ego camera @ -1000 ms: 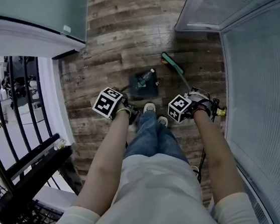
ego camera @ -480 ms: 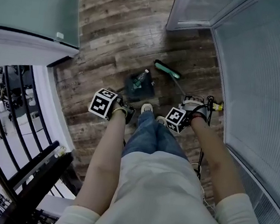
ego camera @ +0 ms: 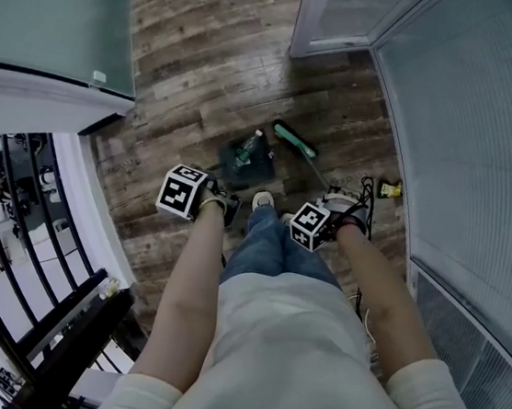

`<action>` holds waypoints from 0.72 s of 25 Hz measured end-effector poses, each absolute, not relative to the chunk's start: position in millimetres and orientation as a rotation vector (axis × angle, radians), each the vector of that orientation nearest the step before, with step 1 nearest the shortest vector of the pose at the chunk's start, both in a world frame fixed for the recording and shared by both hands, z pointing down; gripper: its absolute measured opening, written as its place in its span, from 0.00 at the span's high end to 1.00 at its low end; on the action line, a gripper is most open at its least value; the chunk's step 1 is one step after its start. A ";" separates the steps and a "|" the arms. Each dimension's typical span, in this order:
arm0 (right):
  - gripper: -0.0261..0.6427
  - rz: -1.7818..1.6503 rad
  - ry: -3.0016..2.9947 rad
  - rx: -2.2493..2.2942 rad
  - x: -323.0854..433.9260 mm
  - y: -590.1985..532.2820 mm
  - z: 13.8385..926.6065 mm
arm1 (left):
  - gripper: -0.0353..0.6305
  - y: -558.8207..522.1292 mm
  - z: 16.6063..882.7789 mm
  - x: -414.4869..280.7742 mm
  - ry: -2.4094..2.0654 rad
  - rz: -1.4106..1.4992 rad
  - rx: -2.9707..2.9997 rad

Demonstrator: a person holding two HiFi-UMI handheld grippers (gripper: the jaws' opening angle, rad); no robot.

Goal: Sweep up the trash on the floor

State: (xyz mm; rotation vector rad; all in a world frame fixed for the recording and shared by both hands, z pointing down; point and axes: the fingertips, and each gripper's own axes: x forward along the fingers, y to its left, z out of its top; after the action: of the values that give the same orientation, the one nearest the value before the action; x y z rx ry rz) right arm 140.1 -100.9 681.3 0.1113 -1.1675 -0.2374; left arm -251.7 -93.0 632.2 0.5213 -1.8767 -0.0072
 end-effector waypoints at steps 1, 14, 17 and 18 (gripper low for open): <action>0.82 -0.223 -1.169 0.119 139.6 -97.3 681.0 | 0.73 -93.5 632.1 -251.4 -1.876 -0.008 0.522; 0.82 -0.011 -1.195 0.209 123.0 -60.4 678.9 | 0.73 -95.1 633.5 -248.3 -1.877 -0.002 0.530; 0.82 0.035 -1.198 0.225 119.3 -56.7 675.9 | 0.73 -96.1 632.9 -247.3 -1.878 -0.001 0.532; 0.82 0.053 -1.201 0.232 118.0 -55.3 675.4 | 0.73 -96.1 633.0 -246.9 -1.877 -0.001 0.532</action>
State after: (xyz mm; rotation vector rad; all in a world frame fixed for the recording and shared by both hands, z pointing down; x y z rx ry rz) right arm 118.0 -55.3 675.4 0.2321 -1.2006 0.0534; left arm -246.9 -96.1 633.0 0.5321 -1.8773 -0.0014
